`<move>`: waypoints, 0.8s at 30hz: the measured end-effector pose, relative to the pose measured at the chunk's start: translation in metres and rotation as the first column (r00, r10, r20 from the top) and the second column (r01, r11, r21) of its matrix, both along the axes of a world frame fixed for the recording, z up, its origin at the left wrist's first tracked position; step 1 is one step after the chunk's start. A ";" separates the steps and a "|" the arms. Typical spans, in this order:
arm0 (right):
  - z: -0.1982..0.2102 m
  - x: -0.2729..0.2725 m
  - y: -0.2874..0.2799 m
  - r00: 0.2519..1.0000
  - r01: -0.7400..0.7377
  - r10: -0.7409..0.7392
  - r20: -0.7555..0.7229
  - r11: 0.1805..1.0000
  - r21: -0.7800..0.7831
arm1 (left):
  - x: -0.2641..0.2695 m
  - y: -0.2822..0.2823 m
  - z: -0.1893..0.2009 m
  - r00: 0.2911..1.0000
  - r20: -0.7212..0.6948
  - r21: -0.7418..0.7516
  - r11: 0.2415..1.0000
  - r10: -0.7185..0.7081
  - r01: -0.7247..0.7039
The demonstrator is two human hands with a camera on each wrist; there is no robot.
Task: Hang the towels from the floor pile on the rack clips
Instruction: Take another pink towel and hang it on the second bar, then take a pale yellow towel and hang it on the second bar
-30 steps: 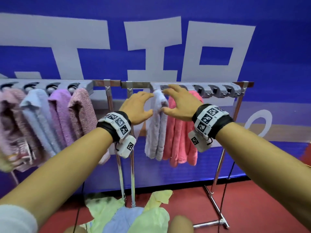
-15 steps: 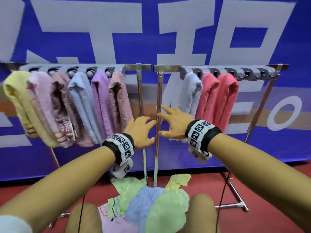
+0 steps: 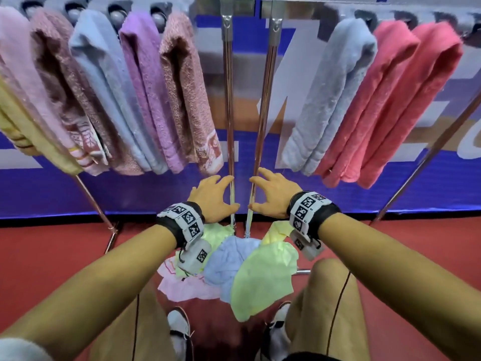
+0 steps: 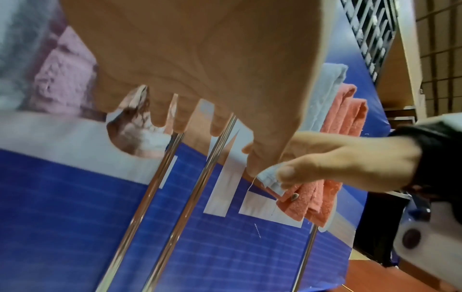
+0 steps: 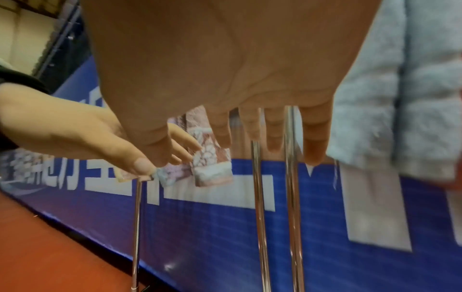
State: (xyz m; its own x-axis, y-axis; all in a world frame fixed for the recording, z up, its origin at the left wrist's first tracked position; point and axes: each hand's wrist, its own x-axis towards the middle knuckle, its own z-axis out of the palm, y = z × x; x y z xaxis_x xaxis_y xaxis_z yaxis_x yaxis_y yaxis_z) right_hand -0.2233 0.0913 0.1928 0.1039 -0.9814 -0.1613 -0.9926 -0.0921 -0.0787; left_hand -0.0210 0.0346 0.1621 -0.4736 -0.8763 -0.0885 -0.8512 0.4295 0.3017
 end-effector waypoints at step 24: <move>-0.283 -0.009 -0.041 0.964 0.164 -0.244 0.109 0.862 0.480 | -0.021 -0.037 -0.211 0.995 -0.006 0.362 0.928 0.097 -0.088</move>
